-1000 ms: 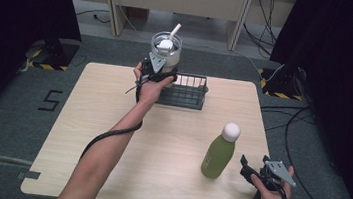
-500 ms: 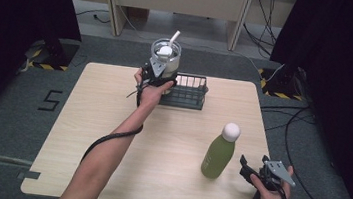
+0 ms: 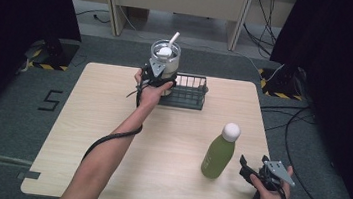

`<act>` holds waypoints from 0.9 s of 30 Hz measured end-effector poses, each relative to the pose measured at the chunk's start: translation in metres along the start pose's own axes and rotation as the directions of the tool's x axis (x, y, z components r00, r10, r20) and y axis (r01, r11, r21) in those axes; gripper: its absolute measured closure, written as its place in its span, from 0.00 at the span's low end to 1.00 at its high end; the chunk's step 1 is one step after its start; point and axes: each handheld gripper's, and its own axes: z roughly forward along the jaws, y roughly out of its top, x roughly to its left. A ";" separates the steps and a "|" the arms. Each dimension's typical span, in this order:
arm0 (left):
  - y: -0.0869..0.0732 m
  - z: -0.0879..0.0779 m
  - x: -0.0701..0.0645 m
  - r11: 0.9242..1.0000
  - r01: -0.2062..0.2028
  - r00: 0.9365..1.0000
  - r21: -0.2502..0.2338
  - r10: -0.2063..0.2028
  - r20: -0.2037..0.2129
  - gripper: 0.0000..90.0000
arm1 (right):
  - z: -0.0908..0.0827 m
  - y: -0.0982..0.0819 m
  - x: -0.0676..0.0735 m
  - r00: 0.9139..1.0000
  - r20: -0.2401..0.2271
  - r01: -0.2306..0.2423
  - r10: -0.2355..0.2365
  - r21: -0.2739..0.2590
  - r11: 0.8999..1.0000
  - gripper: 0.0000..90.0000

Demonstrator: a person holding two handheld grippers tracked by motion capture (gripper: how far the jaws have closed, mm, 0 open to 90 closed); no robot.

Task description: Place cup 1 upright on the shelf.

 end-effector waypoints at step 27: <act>0.009 -0.023 0.005 0.999 -0.033 0.999 -0.014 0.034 0.034 0.00 | -0.002 0.002 0.003 1.000 0.005 0.009 -0.009 -0.002 1.000 0.17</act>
